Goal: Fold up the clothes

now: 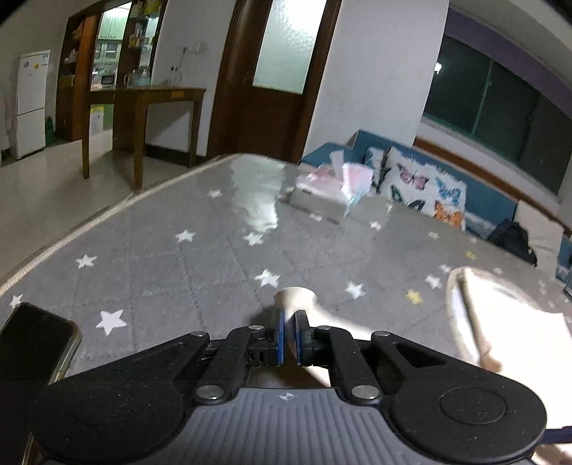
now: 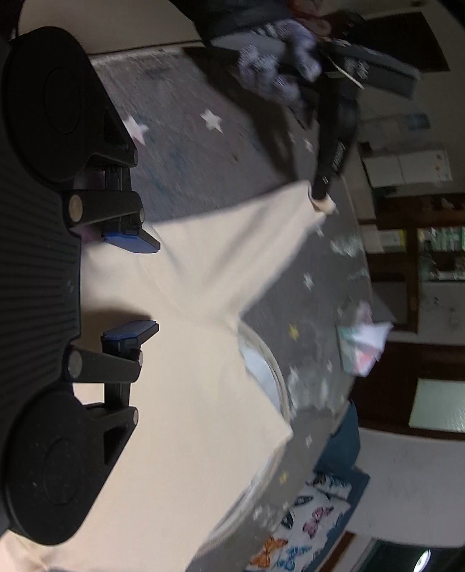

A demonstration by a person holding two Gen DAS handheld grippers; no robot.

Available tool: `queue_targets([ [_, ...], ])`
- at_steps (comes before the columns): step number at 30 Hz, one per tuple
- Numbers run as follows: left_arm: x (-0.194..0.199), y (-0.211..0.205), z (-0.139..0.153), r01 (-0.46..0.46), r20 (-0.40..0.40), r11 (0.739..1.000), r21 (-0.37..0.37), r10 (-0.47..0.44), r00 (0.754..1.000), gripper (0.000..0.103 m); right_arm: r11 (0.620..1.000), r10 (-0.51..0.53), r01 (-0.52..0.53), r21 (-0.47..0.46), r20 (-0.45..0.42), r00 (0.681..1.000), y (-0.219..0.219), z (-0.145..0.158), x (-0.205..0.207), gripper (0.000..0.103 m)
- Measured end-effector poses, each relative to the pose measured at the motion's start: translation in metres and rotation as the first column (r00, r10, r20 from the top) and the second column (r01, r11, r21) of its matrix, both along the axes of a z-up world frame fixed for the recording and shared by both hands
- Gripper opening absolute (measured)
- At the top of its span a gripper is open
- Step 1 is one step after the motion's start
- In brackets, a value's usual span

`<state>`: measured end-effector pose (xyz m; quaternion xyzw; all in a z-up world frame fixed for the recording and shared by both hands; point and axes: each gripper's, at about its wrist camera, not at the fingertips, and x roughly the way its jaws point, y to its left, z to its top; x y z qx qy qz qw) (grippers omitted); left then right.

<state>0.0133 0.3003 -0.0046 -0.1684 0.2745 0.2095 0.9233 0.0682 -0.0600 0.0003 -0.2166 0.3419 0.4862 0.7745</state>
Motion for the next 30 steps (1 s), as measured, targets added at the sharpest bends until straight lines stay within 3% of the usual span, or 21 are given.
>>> queue_targets([
  [1, -0.002, 0.002, -0.003, -0.001, -0.006, 1.0, -0.011, 0.001, 1.0, 0.01, 1.0, 0.004, -0.004, -0.004, 0.007, 1.0, 0.001, 0.0, -0.002, 0.042],
  [3, -0.005, 0.007, -0.009, -0.001, -0.011, 0.999, -0.041, 0.001, 1.0, 0.022, 1.0, 0.005, -0.005, -0.001, -0.004, 1.0, 0.001, 0.005, 0.0, 0.042],
  [4, -0.007, 0.008, -0.011, 0.0, -0.007, 0.999, -0.05, 0.0, 1.0, 0.036, 1.0, 0.0, 0.0, 0.006, -0.007, 1.0, 0.003, 0.007, 0.003, 0.042],
  [5, -0.008, 0.009, -0.012, 0.002, -0.001, 0.998, -0.055, -0.002, 1.0, 0.04, 1.0, -0.005, 0.006, 0.013, -0.008, 1.0, 0.004, 0.009, 0.005, 0.043],
  [8, -0.006, 0.007, -0.012, 0.013, 0.003, 0.998, -0.062, -0.012, 1.0, 0.048, 0.999, -0.043, 0.043, 0.029, 0.0, 0.999, 0.013, 0.012, 0.02, 0.049],
  [10, 0.0, 0.005, -0.011, 0.023, -0.002, 0.998, -0.058, -0.023, 1.0, 0.048, 0.997, -0.065, 0.065, 0.041, -0.005, 0.998, 0.019, 0.01, 0.03, 0.049],
  [12, 0.008, 0.002, -0.011, 0.022, -0.015, 0.999, -0.035, -0.023, 1.0, 0.045, 0.995, -0.082, 0.082, 0.052, -0.018, 0.997, 0.024, 0.006, 0.038, 0.049],
  [14, 0.014, 0.003, -0.012, 0.016, -0.021, 0.999, -0.028, -0.016, 1.0, 0.024, 0.995, -0.08, 0.082, 0.053, -0.035, 0.996, 0.029, 0.001, 0.04, 0.049],
  [17, 0.02, 0.007, -0.013, 0.0, -0.026, 1.0, -0.029, 0.0, 1.0, 0.006, 0.997, -0.063, 0.064, 0.038, -0.04, 0.997, 0.034, -0.005, 0.038, 0.049],
  [21, 0.01, 0.013, -0.004, -0.021, 0.015, 0.998, -0.052, 0.021, 1.0, 0.004, 0.997, -0.063, 0.063, 0.054, -0.008, 0.998, 0.024, 0.003, 0.026, 0.049],
  [26, -0.004, 0.007, 0.023, -0.007, 0.092, 0.999, -0.031, 0.009, 0.996, 0.004, 0.989, -0.147, 0.146, 0.032, 0.04, 0.988, 0.004, 0.008, 0.022, 0.048],
  [30, -0.012, -0.011, 0.054, 0.029, 0.17, 1.0, 0.005, -0.029, 0.985, 0.004, 0.992, -0.129, 0.129, 0.004, 0.061, 0.99, 0.003, -0.002, 0.016, 0.048],
])
